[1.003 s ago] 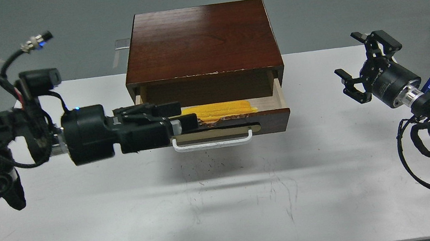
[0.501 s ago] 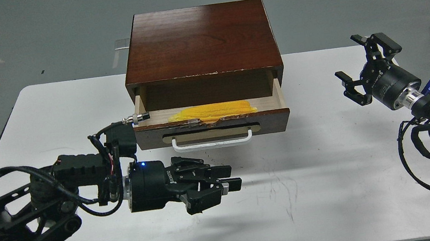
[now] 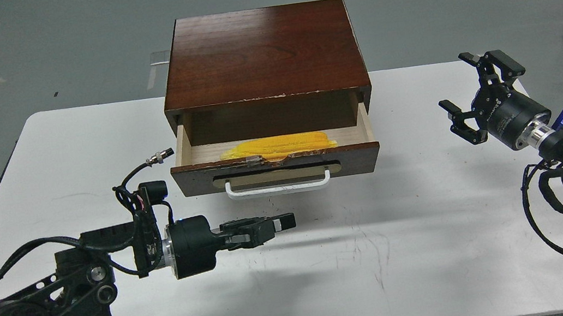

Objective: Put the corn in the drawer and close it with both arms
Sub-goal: 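Push the drawer front with the left gripper toward the box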

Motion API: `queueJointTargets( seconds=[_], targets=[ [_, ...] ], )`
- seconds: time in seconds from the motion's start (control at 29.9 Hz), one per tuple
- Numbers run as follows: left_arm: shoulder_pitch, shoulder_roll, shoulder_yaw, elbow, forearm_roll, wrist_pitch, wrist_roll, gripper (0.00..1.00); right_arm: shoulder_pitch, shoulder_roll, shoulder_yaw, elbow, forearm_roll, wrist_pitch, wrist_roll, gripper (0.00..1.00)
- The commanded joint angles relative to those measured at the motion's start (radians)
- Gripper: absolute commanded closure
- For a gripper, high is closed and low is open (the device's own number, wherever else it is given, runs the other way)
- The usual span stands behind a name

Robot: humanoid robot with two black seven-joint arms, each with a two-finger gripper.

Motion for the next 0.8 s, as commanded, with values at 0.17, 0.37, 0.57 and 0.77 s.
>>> queueJointTargets(
  seconds=[0.17, 0.37, 0.57, 0.77],
  targets=[
    [-0.002, -0.006, -0.003, 0.059, -0.065, 0.000, 0.002, 1.00, -0.002, 0.000, -0.001, 0.000, -0.005, 0.000, 0.000, 0.00],
    [-0.002, -0.007, -0.004, 0.076, -0.068, 0.000, 0.002, 1.00, -0.003, 0.000, 0.000, 0.000, -0.023, 0.000, 0.000, 0.00],
    [-0.002, -0.009, -0.015, 0.082, -0.067, 0.000, 0.002, 1.00, -0.013, 0.000, 0.000, 0.001, -0.023, 0.000, 0.000, 0.00],
    [-0.009, -0.007, -0.024, 0.088, -0.070, -0.006, 0.002, 1.00, -0.014, 0.000, 0.002, 0.001, -0.023, 0.000, 0.000, 0.00]
  ],
)
